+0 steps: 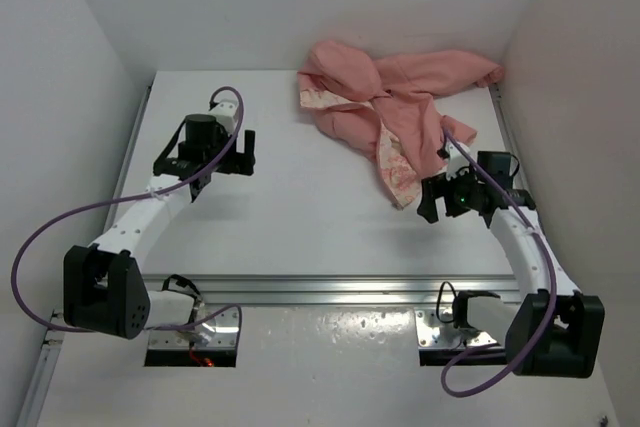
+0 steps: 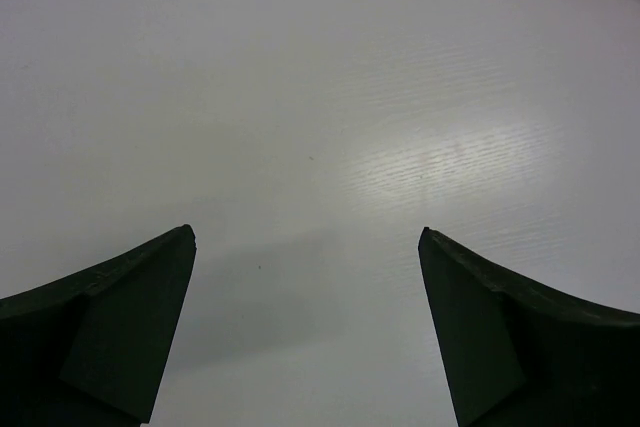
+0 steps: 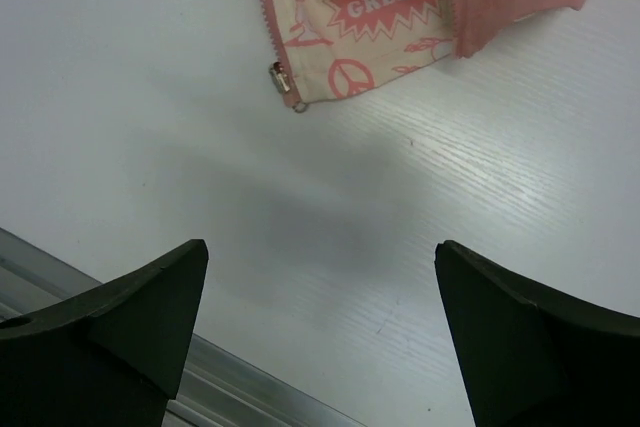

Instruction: Zip up the jacket

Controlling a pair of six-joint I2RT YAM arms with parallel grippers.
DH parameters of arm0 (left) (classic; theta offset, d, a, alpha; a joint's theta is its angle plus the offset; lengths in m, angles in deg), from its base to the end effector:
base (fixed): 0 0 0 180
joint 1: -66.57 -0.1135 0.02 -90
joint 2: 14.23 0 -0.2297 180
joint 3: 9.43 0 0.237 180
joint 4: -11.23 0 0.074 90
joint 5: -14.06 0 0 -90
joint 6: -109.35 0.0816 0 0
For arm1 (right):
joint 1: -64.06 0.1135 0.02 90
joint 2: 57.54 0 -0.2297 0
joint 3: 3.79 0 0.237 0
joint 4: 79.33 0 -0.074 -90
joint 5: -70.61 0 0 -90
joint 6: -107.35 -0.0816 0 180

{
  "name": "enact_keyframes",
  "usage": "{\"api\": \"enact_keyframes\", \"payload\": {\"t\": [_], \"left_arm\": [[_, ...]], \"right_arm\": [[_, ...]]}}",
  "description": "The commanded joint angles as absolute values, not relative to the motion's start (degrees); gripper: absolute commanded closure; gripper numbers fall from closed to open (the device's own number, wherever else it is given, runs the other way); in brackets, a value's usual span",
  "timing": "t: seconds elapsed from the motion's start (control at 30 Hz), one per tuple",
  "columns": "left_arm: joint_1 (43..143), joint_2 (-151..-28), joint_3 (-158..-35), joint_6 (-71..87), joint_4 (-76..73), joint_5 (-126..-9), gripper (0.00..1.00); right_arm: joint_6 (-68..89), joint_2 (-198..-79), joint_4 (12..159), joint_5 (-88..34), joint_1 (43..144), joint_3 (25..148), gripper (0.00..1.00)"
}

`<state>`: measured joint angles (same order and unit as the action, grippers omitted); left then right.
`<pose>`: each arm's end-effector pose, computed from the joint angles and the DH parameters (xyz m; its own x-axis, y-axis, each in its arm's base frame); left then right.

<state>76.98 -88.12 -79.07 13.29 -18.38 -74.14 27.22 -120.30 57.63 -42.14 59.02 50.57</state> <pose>0.3160 -0.0607 0.2299 -0.5667 -0.0032 -0.8239 0.1473 0.9835 -0.1051 0.2442 0.0101 0.1664 -0.7401 -0.0934 -0.6659 -0.2903 0.9377 0.1911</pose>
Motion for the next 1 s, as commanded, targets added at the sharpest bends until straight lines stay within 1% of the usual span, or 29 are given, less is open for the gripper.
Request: {"api": "enact_keyframes", "payload": {"t": [0.0, 0.03, 0.07, 0.1, 0.17, 0.2, 0.3, 0.4, 0.53, 0.67, 0.77, 0.87, 0.97], "left_arm": [[76.76, -88.15, -81.48, 13.11, -18.55, -76.03, 0.00], [76.76, -88.15, -81.48, 13.11, -18.55, -76.72, 0.00], [76.76, -88.15, -82.01, 13.11, -18.55, -77.60, 0.00], [76.76, -88.15, -82.01, 12.24, -18.55, -78.31, 0.00], [76.76, -88.67, -82.62, 11.70, -18.55, -79.36, 0.00], [76.76, -89.19, -82.63, 11.70, -18.55, -79.37, 0.00], [76.76, -89.20, -82.63, 11.18, -18.55, -79.89, 0.00], [76.76, -89.20, -83.15, 11.18, -18.55, -80.42, 0.00], [76.23, -89.20, -83.15, 10.65, -18.55, -80.42, 0.00], [75.71, -89.20, -83.15, 10.12, -18.55, -80.42, 0.00], [75.71, -89.81, -83.15, 10.12, -18.55, -81.04, 0.00], [75.71, -90.34, -83.15, 10.12, -18.55, -81.04, 0.00], [75.71, -90.34, -83.15, 10.12, -18.55, -81.04, 0.00]], "right_arm": [[30.09, -121.51, 57.71, -43.30, 61.50, 53.84, 0.05], [30.62, -121.96, 58.06, -42.95, 63.07, 54.11, 0.10], [30.89, -122.74, 58.50, -42.60, 63.61, 54.37, 0.12], [30.98, -123.27, 59.11, -40.51, 67.62, 54.98, 0.15], [30.37, -125.99, 59.73, -38.82, 69.67, 56.74, 0.19], [30.36, -126.70, 60.60, -35.51, 72.81, 57.09, 0.21], [30.89, -132.22, 61.66, -29.09, 76.43, 58.85, 0.26], [31.50, -136.88, 62.80, -21.88, 81.27, 60.09, 0.27], [30.63, -141.73, 65.09, -15.99, 83.82, 61.75, 0.27], [29.04, -147.52, 66.40, -13.16, 85.15, 63.95, 0.29], [28.69, -149.81, 68.43, -10.08, 86.12, 64.39, 0.29], [28.52, -152.10, 69.75, -9.46, 86.47, 65.35, 0.30], [27.90, -153.77, 70.62, -9.55, 86.47, 66.06, 0.36]]}}
